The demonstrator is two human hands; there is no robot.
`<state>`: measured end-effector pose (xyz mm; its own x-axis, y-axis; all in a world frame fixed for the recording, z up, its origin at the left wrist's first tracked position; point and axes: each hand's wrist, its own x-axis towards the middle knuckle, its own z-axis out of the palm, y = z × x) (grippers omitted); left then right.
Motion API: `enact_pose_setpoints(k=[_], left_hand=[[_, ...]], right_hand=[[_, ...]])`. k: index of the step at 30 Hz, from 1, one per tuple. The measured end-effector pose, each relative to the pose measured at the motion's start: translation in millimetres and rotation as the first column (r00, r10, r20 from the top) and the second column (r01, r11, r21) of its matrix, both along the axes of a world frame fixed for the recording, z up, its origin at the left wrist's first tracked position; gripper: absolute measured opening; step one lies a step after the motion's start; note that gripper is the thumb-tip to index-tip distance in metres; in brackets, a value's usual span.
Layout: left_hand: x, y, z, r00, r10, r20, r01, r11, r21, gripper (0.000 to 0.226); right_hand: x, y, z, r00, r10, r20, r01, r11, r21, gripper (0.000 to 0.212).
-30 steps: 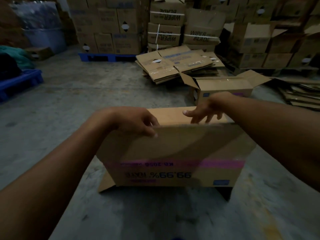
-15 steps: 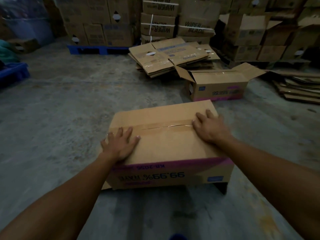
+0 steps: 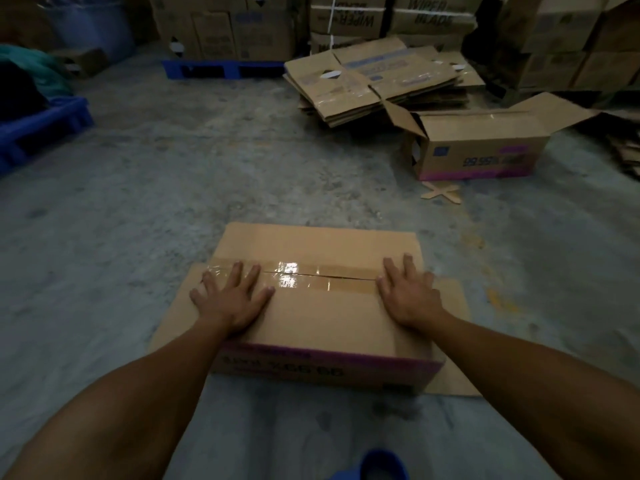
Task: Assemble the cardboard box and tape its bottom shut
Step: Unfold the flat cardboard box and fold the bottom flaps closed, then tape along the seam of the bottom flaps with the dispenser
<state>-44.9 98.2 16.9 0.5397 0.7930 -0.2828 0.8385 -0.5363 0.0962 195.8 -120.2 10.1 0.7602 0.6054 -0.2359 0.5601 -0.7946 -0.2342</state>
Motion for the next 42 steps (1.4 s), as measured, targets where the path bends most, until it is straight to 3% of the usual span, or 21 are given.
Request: enact_pose_setpoints(k=[18,22,24,25,26,28,30,32,34,37,40,42], left_hand=[[28.5,-61.7,-18.5,0.970,-0.239,0.039,0.227,0.954,0.195,0.082],[25.1,-63.0,-23.7,0.937,-0.334,0.106,0.316,0.936,0.152,0.084],[23.5,-69.8,-25.1,0.926,-0.364,0.102,0.346,0.925,0.154,0.084],[24.3,-73.9,-25.5,0.922,-0.376,0.090,0.360,0.920,0.156,0.084],[25.7,-78.7,-26.2,0.919,-0.386,0.080,0.371,0.916,0.154,0.085],[30.6,-85.3,-26.6,0.916,-0.394,0.077,0.379,0.913,0.153,0.087],[34.3,-87.0,-27.3,0.915,-0.394,0.088,0.378,0.913,0.152,0.086],[35.2,-86.2,-27.7,0.915,-0.394,0.088,0.378,0.913,0.156,0.085],[35.5,-85.4,-27.1,0.915,-0.395,0.080,0.381,0.912,0.149,0.085],[36.1,-85.5,-24.7,0.915,-0.399,0.068,0.388,0.912,0.133,0.085],[34.7,-86.0,-22.2,0.911,-0.407,0.058,0.398,0.909,0.126,0.085],[34.5,-86.3,-20.5,0.911,-0.409,0.055,0.400,0.908,0.120,0.085]], right_hand=[[32.5,-55.4,1.1,0.984,-0.013,0.177,0.026,0.997,-0.067,0.059],[18.7,-51.2,-0.2,0.988,-0.026,0.153,0.036,0.997,-0.061,0.061],[6.4,-51.7,2.7,0.979,0.075,0.189,-0.068,0.997,-0.045,0.063],[-3.5,-51.0,5.8,0.950,0.193,0.247,-0.196,0.981,-0.016,0.060],[-17.4,-50.3,10.4,0.888,0.334,0.317,-0.362,0.931,0.033,0.056],[-52.3,-46.8,22.0,0.709,0.560,0.429,-0.670,0.724,0.161,0.044],[-93.1,-51.6,26.2,0.567,0.694,0.444,-0.822,0.514,0.246,0.035],[-129.1,-68.6,14.8,0.453,0.815,0.363,-0.889,0.379,0.257,0.029],[-151.5,-92.6,-12.9,0.371,0.905,0.207,-0.924,0.338,0.177,0.027],[-158.0,-123.3,-47.3,0.397,0.910,-0.119,-0.918,0.390,-0.077,0.053],[-159.5,-136.6,-63.1,0.382,0.887,-0.259,-0.921,0.342,-0.188,0.084],[-163.5,-138.4,-66.8,0.384,0.870,-0.308,-0.922,0.343,-0.179,0.089]])
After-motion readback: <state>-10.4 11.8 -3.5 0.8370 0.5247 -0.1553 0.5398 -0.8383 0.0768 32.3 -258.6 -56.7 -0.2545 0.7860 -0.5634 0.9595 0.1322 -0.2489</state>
